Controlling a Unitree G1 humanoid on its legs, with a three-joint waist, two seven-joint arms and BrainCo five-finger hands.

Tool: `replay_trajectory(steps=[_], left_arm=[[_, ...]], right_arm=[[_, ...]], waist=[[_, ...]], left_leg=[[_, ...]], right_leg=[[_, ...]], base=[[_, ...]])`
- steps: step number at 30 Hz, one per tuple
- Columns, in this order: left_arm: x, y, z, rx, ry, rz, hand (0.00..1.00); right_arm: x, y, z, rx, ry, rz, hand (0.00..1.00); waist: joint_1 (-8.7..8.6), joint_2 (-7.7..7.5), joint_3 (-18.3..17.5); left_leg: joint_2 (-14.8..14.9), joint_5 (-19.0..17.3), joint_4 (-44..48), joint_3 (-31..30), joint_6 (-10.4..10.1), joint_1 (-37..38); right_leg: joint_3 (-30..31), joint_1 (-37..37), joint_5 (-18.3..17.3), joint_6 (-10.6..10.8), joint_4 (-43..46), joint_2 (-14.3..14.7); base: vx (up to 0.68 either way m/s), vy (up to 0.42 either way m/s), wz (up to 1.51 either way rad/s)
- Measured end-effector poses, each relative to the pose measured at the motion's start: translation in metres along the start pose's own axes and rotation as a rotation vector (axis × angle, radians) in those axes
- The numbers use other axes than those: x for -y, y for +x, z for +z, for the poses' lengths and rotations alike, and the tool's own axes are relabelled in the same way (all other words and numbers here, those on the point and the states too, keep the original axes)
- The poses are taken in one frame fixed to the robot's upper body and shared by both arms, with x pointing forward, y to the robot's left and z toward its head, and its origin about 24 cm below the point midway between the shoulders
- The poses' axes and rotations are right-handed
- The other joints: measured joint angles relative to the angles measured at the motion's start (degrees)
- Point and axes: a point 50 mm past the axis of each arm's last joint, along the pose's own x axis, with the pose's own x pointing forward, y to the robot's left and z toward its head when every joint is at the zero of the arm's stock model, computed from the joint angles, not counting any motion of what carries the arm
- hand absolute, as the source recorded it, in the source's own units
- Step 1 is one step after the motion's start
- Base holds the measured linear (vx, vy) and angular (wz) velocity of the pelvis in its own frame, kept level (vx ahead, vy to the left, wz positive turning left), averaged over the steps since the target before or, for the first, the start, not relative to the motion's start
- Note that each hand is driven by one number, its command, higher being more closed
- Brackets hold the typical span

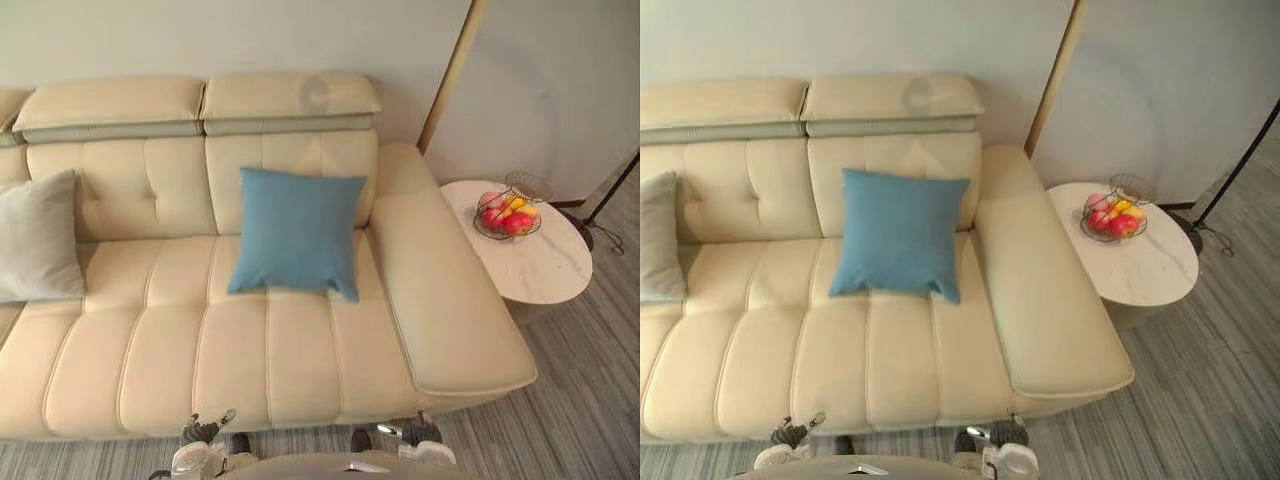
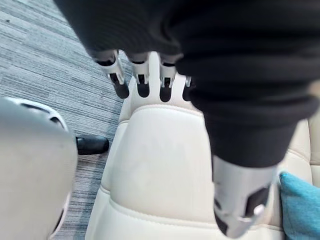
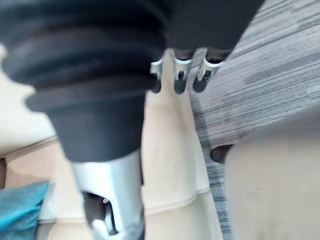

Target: Pick up cushions and gather them together orderly.

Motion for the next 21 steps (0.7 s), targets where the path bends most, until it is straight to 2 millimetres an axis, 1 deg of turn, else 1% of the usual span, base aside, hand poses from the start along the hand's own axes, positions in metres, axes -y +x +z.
replay_trajectory(steps=[4, 5, 7, 8, 9, 10, 11, 12, 13, 14, 15, 16, 17, 18, 19, 20, 21], left_arm=[[-0.001, 0.000, 0.001, 0.000, -0.007, 0.000, 0.00], [-0.001, 0.001, 0.004, 0.008, -0.005, 0.002, 0.00], [-0.001, 0.003, 0.012, 0.029, -0.004, 0.004, 0.00], [-0.002, 0.004, 0.015, 0.038, -0.006, 0.011, 0.00], [-0.003, 0.005, 0.021, 0.052, -0.016, 0.018, 0.00], [-0.001, 0.004, 0.018, 0.042, -0.045, 0.029, 0.00], [-0.003, 0.004, 0.020, 0.044, -0.063, 0.042, 0.00], [-0.003, 0.005, 0.021, 0.048, -0.068, 0.048, 0.00], [-0.004, 0.005, 0.027, 0.072, -0.059, 0.054, 0.00], [-0.009, 0.005, 0.032, 0.095, -0.058, 0.066, 0.00], [-0.007, 0.006, 0.035, 0.101, -0.069, 0.062, 0.00], [0.001, 0.004, 0.029, 0.079, -0.085, 0.044, 0.00], [0.005, 0.002, 0.026, 0.073, -0.105, 0.039, 0.00], [0.003, 0.003, 0.033, 0.093, -0.101, 0.044, 0.00], [0.002, 0.004, 0.040, 0.115, -0.093, 0.055, 0.00], [0.004, 0.005, 0.041, 0.111, -0.093, 0.051, 0.00], [0.010, 0.002, 0.033, 0.090, -0.087, 0.035, 0.00]], right_arm=[[0.002, 0.001, -0.001, -0.010, 0.014, -0.008, 0.00], [0.000, 0.001, 0.002, -0.007, 0.012, -0.002, 0.00], [-0.004, 0.002, 0.008, 0.004, 0.013, 0.007, 0.00], [-0.006, 0.002, 0.009, 0.007, 0.015, 0.013, 0.00], [-0.010, 0.002, 0.012, 0.015, 0.005, 0.025, 0.00], [-0.012, 0.004, 0.020, 0.036, -0.005, 0.031, 0.00], [-0.013, 0.005, 0.029, 0.063, -0.001, 0.032, 0.00], [-0.013, 0.005, 0.028, 0.059, -0.005, 0.032, 0.00], [-0.016, 0.004, 0.021, 0.037, -0.009, 0.040, 0.00], [-0.019, 0.003, 0.017, 0.016, -0.012, 0.050, 0.00], [-0.021, 0.004, 0.019, 0.017, -0.011, 0.055, 0.00], [-0.019, 0.006, 0.027, 0.039, -0.014, 0.049, 0.00], [-0.018, 0.008, 0.033, 0.054, -0.018, 0.043, 0.00], [-0.023, 0.007, 0.037, 0.063, -0.014, 0.054, 0.00], [-0.033, 0.007, 0.047, 0.085, -0.007, 0.074, 0.00], [-0.033, 0.009, 0.055, 0.104, -0.009, 0.073, 0.00], [-0.032, 0.009, 0.059, 0.124, -0.029, 0.070, 0.00]], waist=[[0.32, -0.40, 0.4], [0.40, -0.95, 1.2], [0.53, -1.49, 2.5], [0.51, -1.84, 2.7], [0.70, -2.12, 3.2], [1.88, -0.54, 3.7], [1.07, -0.17, 4.3], [0.67, -0.72, 4.2], [0.72, -2.20, 4.2], [1.07, -3.40, 4.4], [1.11, -3.82, 3.9], [1.85, -1.31, 3.1], [2.81, -1.20, 3.0], [2.91, -2.28, 3.3], [3.56, -2.97, 4.3], [3.42, -1.31, 5.5], [3.04, 1.44, 6.5]], left_leg=[[-0.1, -0.4, 0.1, 1.8, -0.5, 1.5], [0.1, -1.2, 1.6, 2.7, -0.3, 1.4], [0.5, -3.2, 4.8, 3.4, -0.5, 0.2], [0.8, -4.4, 6.8, 4.0, 0.0, -1.0], [1.0, -5.8, 9.0, 3.8, 0.9, -2.4], [3.3, -5.7, 9.8, 3.6, 2.0, -3.9], [4.1, -5.4, 10.8, 4.1, 1.7, -4.5], [3.9, -5.4, 11.7, 3.5, 1.6, -4.3], [3.4, -5.4, 13.6, 2.2, 1.7, -4.7], [2.7, -5.4, 15.5, 1.9, 1.7, -5.4], [2.9, -5.5, 16.3, 1.5, 1.7, -6.2], [3.4, -6.1, 14.7, -0.3, 2.5, -7.9], [3.8, -3.3, 13.7, 0.2, 1.6, -8.3], [3.2, -2.9, 15.0, 0.9, 2.1, -9.8], [3.2, -3.0, 17.0, 1.7, 1.9, -11.8], [4.1, -2.8, 17.4, 1.4, 1.8, -12.1], [5.5, -1.9, 16.2, 0.5, 1.5, -11.8]], right_leg=[[1.6, 0.9, 1.1, 0.5, -0.4, 0.1], [2.4, 0.7, 1.3, 0.2, -0.1, 0.2], [2.8, -0.4, 1.5, 0.0, 1.3, 0.2], [2.1, -1.4, 2.1, -0.8, 2.1, 0.3], [1.0, -2.6, 3.3, -2.3, 2.5, 0.4], [-0.9, -3.7, 4.5, -5.4, 2.9, 1.6], [-4.8, -7.0, -3.2, -5.8, 17.0, 0.6], [-6.5, -7.8, -6.5, -5.6, 25.2, -0.7], [-8.3, -7.2, -9.6, -4.8, 35.5, -3.5], [-8.6, -7.7, -9.2, -3.9, 36.9, -4.5], [-9.8, -7.6, -9.0, -3.5, 36.3, -3.6], [-9.5, -4.6, -9.1, -1.5, 26.3, -0.8], [-9.2, -2.8, -12.9, -1.0, 28.0, -1.7], [-9.6, -1.7, -15.7, -0.8, 27.3, -3.0], [-10.3, -0.2, -18.4, -1.0, 21.2, -2.7], [-10.8, 0.3, -17.2, -1.1, 20.3, -1.7], [-11.1, 1.4, -15.2, -1.9, 17.2, 0.5]], base=[[0.06, 0.008, -0.25], [0.01, 0.010, -0.32], [-0.03, 0.004, -0.29], [-0.05, -0.001, -0.35], [-0.09, -0.019, -0.72], [-0.10, -0.012, -0.71], [-0.11, -0.024, -0.43], [-0.04, -0.072, 0.29], [-0.06, -0.138, 0.41], [-0.08, -0.149, 0.33], [-0.14, -0.101, 0.04], [-0.16, -0.080, -0.25], [-0.13, -0.089, -0.25], [-0.16, -0.163, -0.39], [-0.14, -0.167, -0.19], [-0.26, -0.168, -0.24], [-0.28, -0.098, -0.08]])
